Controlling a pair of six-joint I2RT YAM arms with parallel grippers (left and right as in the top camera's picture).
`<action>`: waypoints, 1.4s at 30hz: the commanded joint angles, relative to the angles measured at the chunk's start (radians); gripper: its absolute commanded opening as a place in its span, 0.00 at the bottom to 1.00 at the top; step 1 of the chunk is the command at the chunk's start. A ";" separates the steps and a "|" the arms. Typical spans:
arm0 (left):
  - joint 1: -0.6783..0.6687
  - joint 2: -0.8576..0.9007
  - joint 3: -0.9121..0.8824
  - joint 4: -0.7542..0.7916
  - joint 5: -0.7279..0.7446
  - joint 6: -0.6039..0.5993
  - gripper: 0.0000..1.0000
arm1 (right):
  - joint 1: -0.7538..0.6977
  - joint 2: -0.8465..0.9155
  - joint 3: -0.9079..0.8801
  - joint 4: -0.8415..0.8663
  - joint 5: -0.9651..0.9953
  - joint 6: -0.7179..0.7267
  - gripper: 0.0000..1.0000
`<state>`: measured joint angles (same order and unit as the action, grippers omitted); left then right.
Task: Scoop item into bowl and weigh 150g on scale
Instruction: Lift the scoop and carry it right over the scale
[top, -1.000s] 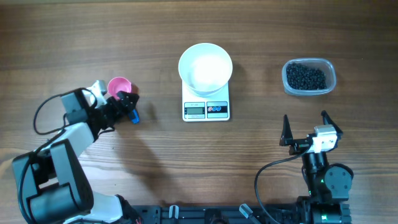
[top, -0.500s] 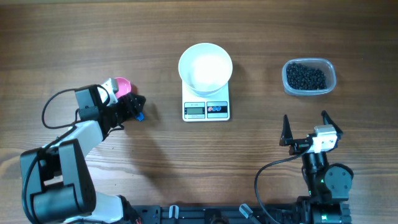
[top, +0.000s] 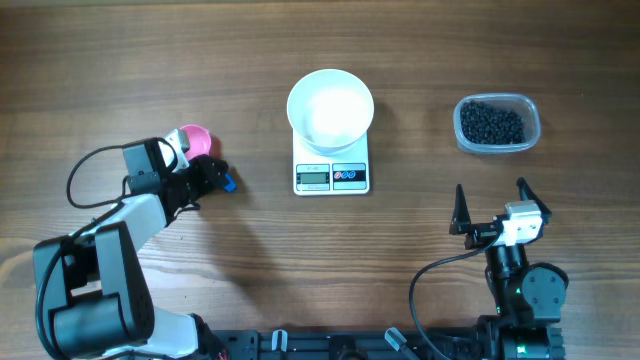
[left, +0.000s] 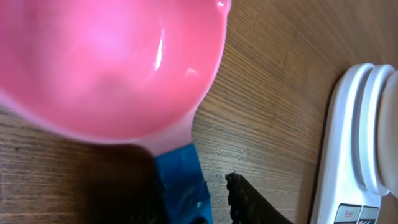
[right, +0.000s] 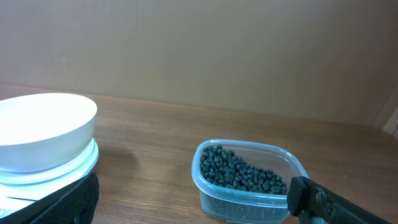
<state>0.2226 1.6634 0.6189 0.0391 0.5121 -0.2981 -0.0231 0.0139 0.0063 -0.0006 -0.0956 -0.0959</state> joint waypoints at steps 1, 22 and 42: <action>-0.002 0.018 -0.015 0.000 -0.015 0.002 0.37 | -0.002 -0.005 -0.001 0.003 0.014 -0.009 1.00; -0.002 -0.199 -0.015 0.006 0.151 -0.017 0.04 | -0.002 -0.005 -0.001 0.003 0.014 -0.009 1.00; -0.211 -0.526 -0.015 -0.006 0.825 -0.376 0.04 | -0.003 -0.005 -0.001 0.003 0.013 -0.009 1.00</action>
<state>0.0879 1.1507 0.6094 0.0425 1.3304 -0.5819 -0.0231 0.0139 0.0063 -0.0006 -0.0956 -0.0959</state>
